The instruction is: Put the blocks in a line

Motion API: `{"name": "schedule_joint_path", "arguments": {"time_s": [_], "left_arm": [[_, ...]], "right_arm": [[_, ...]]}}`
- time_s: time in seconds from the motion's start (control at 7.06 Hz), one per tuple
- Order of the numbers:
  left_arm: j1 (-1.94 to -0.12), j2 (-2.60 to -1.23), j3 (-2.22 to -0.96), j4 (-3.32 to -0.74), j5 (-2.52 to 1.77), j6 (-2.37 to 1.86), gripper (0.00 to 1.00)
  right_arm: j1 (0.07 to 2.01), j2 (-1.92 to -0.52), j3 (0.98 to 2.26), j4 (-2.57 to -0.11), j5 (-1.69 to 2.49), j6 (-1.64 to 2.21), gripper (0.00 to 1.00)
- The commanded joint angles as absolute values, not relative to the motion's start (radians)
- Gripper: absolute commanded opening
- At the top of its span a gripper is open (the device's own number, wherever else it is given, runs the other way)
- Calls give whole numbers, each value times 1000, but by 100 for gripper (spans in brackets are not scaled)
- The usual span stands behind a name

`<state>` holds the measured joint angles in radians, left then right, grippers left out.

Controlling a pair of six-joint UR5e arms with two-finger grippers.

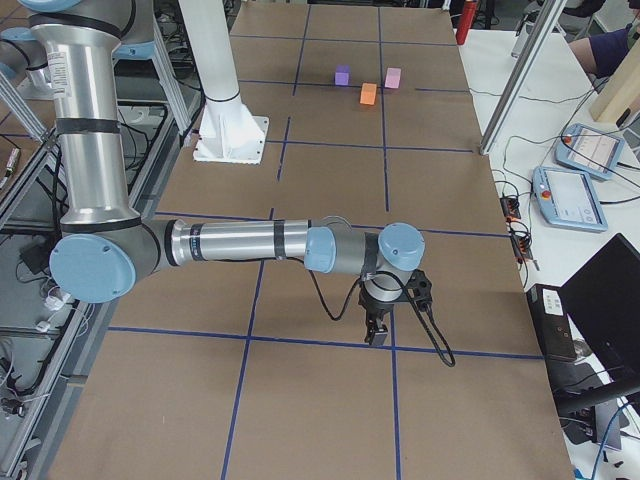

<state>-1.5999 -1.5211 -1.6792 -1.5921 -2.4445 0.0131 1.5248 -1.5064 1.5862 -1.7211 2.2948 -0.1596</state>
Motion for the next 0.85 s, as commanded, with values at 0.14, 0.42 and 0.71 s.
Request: {"name": "schedule_joint_path", "arguments": {"time_s": [0.14, 0.42, 0.71], "left_arm": [[-1594, -1512, -1674, -1582, -2445, 12, 100], [-1591, -1506, -1680, -1580, -2439, 12, 100], [-1589, -1503, -1680, -1586, -2437, 11, 100]], "right_arm": [[1525, -1506, 1586, -1721, 2295, -160, 100], [1525, -1506, 1586, -1721, 2295, -160, 100], [1525, -1506, 1586, -1721, 2295, -160, 100]]}}
